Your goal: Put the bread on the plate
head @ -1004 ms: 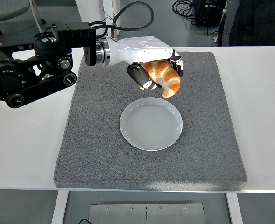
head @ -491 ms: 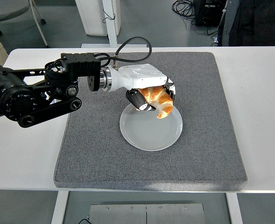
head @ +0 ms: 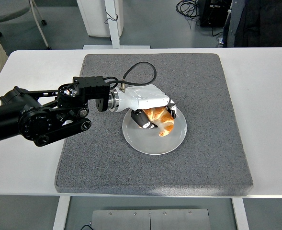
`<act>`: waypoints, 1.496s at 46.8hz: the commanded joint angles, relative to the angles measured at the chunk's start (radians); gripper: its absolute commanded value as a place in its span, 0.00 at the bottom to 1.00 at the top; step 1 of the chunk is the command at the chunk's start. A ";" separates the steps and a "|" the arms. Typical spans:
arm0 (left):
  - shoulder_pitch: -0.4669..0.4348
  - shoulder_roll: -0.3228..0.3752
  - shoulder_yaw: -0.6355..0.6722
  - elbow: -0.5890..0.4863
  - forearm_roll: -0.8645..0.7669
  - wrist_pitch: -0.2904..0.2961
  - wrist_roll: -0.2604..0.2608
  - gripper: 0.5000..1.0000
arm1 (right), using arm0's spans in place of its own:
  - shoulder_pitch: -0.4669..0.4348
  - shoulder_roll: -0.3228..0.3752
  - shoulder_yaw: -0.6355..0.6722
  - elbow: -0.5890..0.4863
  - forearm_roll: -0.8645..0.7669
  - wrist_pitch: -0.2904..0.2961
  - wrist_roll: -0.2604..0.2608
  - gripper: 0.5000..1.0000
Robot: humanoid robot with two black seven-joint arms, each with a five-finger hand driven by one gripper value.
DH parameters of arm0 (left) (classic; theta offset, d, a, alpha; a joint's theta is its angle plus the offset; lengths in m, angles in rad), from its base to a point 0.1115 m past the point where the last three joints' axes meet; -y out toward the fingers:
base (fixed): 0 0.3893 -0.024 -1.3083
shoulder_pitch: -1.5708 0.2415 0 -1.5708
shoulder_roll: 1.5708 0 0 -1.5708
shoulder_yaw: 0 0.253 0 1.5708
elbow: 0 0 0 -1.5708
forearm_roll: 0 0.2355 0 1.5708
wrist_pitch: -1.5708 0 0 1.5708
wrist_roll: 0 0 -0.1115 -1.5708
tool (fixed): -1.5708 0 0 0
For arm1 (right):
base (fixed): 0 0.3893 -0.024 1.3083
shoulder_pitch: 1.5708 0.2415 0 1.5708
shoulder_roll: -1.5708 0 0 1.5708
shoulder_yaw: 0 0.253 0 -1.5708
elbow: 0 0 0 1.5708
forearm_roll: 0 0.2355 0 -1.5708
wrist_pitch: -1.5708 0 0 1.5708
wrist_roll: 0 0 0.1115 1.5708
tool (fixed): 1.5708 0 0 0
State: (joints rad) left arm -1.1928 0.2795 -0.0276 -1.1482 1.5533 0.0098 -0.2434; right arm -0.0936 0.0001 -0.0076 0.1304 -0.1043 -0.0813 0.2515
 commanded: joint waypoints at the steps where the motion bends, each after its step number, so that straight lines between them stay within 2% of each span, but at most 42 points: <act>1: 0.001 -0.008 0.024 0.013 0.004 0.013 -0.002 0.00 | 0.000 0.000 0.000 0.000 0.000 0.000 0.000 1.00; 9: 0.001 -0.025 0.080 0.036 0.002 0.056 -0.004 0.00 | 0.000 0.000 0.000 0.000 0.000 0.000 0.000 1.00; 39: 0.022 -0.046 0.089 0.078 -0.013 0.076 0.000 0.00 | 0.000 0.000 0.000 0.000 0.000 0.000 0.000 1.00; 40: 0.021 -0.046 0.089 0.078 -0.016 0.075 -0.002 0.19 | 0.000 0.000 0.000 0.000 0.000 0.000 0.000 1.00; 41: 0.021 -0.048 0.089 0.076 -0.018 0.075 -0.002 0.56 | 0.000 0.000 0.000 0.000 0.000 0.000 0.000 1.00; 42: 0.021 -0.048 0.087 0.074 -0.018 0.072 -0.004 0.68 | 0.000 0.000 0.000 0.000 0.001 0.000 0.000 1.00; 43: 0.021 -0.048 0.087 0.071 -0.019 0.068 -0.007 0.69 | 0.000 0.000 0.000 0.000 0.000 0.000 0.000 1.00; 44: 0.019 -0.048 0.086 0.065 -0.021 0.065 -0.010 0.76 | 0.000 0.000 0.000 0.000 0.000 -0.001 0.000 1.00; 45: 0.021 -0.048 0.087 0.065 -0.025 0.064 -0.010 0.90 | 0.000 0.000 0.000 0.000 0.000 0.000 0.000 1.00; 46: 0.021 -0.046 0.087 0.064 -0.032 0.064 -0.010 0.98 | 0.000 0.000 0.000 0.000 0.000 0.000 0.000 1.00; 60: 0.001 -0.030 0.087 0.048 -0.044 0.055 -0.013 0.98 | 0.000 0.000 0.000 0.000 0.000 0.000 0.000 1.00; 70: -0.048 0.018 0.083 -0.036 -0.102 0.010 -0.013 0.98 | 0.000 0.000 0.000 0.000 0.000 0.000 0.000 1.00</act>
State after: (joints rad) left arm -1.2199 0.2821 0.0557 -1.1541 1.4833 0.0390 -0.2568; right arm -0.0936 0.0000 -0.0077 0.1304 -0.1040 -0.0813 0.2517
